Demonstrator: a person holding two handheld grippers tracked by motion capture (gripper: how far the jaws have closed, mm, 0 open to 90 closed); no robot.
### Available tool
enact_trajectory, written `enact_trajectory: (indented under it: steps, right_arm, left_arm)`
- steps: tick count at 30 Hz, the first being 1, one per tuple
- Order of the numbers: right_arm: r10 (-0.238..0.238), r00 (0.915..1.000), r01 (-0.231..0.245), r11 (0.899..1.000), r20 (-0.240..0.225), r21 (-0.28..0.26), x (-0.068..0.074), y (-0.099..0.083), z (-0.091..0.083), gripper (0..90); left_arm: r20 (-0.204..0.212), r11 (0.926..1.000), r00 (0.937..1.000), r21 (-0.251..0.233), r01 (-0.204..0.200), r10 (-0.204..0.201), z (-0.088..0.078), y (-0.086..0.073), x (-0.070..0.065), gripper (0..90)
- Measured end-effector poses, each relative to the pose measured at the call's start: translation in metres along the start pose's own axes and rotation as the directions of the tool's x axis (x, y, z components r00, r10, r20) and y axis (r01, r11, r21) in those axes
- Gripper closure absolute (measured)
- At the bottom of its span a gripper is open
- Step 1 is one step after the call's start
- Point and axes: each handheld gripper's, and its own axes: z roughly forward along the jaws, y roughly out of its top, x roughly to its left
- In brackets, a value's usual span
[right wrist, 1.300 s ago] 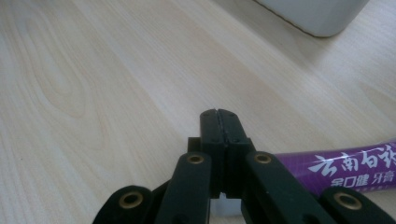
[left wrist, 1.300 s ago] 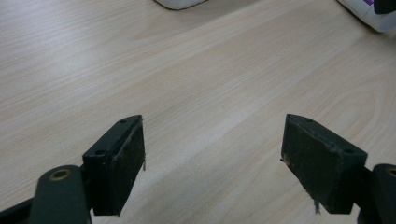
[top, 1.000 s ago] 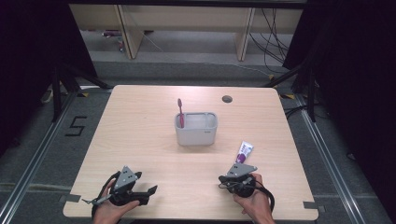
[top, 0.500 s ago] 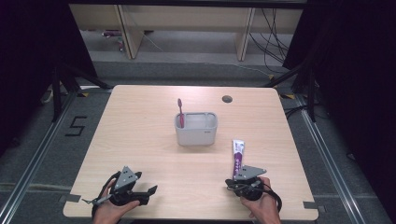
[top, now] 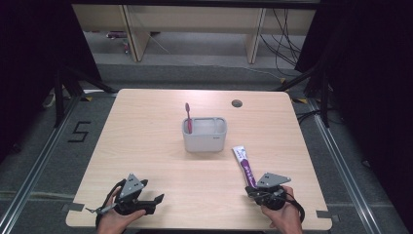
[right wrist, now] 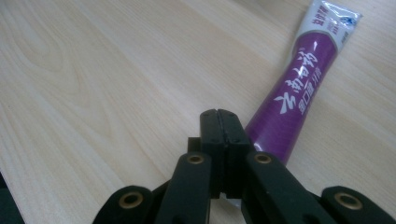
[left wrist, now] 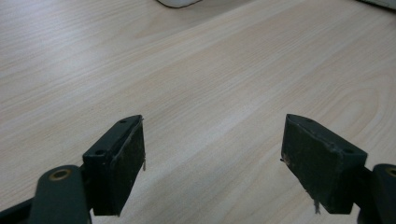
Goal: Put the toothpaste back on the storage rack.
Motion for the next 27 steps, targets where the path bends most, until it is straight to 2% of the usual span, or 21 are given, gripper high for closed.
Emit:
enact_trajectory:
  steps: [5, 6, 10, 13, 14, 15, 16, 17, 18, 19, 20, 22, 23, 24, 26, 27]
  right_arm:
    - [0.019, 0.9998, -0.019, 1.000, -0.003, 0.002, -0.005, -0.003, -0.003, 90.0]
    - [0.039, 0.9992, -0.039, 0.999, 0.005, 0.010, -0.004, -0.004, -0.005, 90.0]
    - [0.035, 0.9993, -0.035, 0.999, 0.010, 0.006, -0.008, -0.005, -0.007, 90.0]
    - [0.048, 0.9988, -0.048, 0.999, 0.012, 0.010, -0.009, -0.005, -0.008, 90.0]
    - [0.010, 0.9997, -0.010, 1.000, 0.024, -0.009, -0.012, -0.004, -0.008, 90.0]
    - [0.010, 0.9997, -0.010, 1.000, 0.024, -0.009, -0.012, -0.004, -0.008, 90.0]
    - [0.040, 0.9991, -0.041, 0.999, 0.015, 0.004, -0.010, -0.004, -0.009, 90.0]
    - [0.049, 0.9987, -0.050, 0.999, 0.015, 0.009, -0.010, -0.004, -0.009, 90.0]
    - [0.049, 0.9987, -0.049, 0.999, 0.016, 0.011, -0.010, -0.004, -0.009, 90.0]
    - [0.012, 0.9995, -0.012, 1.000, 0.029, 0.004, -0.013, -0.004, -0.009, 90.0]
    - [0.040, 0.9990, -0.040, 0.999, 0.022, 0.012, -0.012, -0.004, -0.009, 90.0]
    - [0.029, 0.9995, -0.029, 0.999, 0.012, 0.015, -0.014, -0.003, -0.009, 90.0]
    - [0.024, 0.9996, -0.024, 1.000, 0.015, 0.017, -0.014, -0.003, -0.009, 90.0]
    - [0.015, 0.9995, -0.016, 1.000, 0.027, 0.010, -0.014, -0.002, -0.010, 90.0]
    - [0.029, 0.9995, -0.029, 1.000, 0.008, 0.008, -0.014, -0.001, -0.010, 90.0]
    - [0.021, 0.9997, -0.021, 1.000, 0.008, -0.003, -0.014, 0.001, -0.011, 88.8]
  left_arm:
    - [-0.001, 1.0000, 1.0000, -0.001, 0.004, -0.004, 0.000, 0.000, 0.000, 21.0]
    - [-0.001, 1.0000, 1.0000, -0.001, 0.004, -0.004, 0.000, 0.000, 0.000, 21.0]
    - [0.000, 1.0000, 1.0000, 0.002, 0.002, -0.002, 0.000, 0.000, 0.000, 21.0]
    - [-0.005, 1.0000, 1.0000, 0.006, 0.006, -0.006, 0.000, 0.000, 0.000, 21.0]
    - [-0.010, 1.0000, 0.9999, 0.008, 0.001, -0.001, 0.000, 0.000, 0.000, 21.1]
    - [-0.010, 1.0000, 0.9999, 0.008, 0.001, -0.001, 0.000, 0.000, 0.000, 21.0]
    - [-0.012, 1.0000, 0.9999, 0.009, -0.002, 0.002, 0.000, 0.000, 0.001, 21.0]
    - [-0.012, 1.0000, 0.9999, 0.004, -0.001, 0.001, 0.000, 0.000, 0.001, 21.1]
    - [-0.003, 1.0000, 1.0000, 0.002, 0.003, -0.003, 0.000, 0.000, 0.000, 21.0]
    - [-0.003, 1.0000, 1.0000, 0.001, 0.003, -0.003, 0.000, 0.000, 0.000, 21.1]
    - [-0.005, 1.0000, 1.0000, 0.003, 0.002, -0.002, 0.000, 0.000, 0.000, 21.1]
    - [-0.007, 1.0000, 1.0000, 0.009, 0.000, 0.000, 0.000, 0.000, 0.001, 21.1]
    - [-0.012, 0.9998, 0.9998, 0.017, -0.014, 0.014, 0.000, 0.000, 0.002, 21.1]
    - [-0.010, 0.9999, 0.9999, 0.011, -0.006, 0.007, 0.000, 0.000, 0.001, 21.0]
    - [-0.004, 1.0000, 1.0000, 0.006, -0.006, 0.006, 0.000, 0.000, 0.001, 21.1]
    - [-0.005, 1.0000, 1.0000, 0.006, -0.006, 0.006, 0.000, 0.000, 0.001, 21.0]
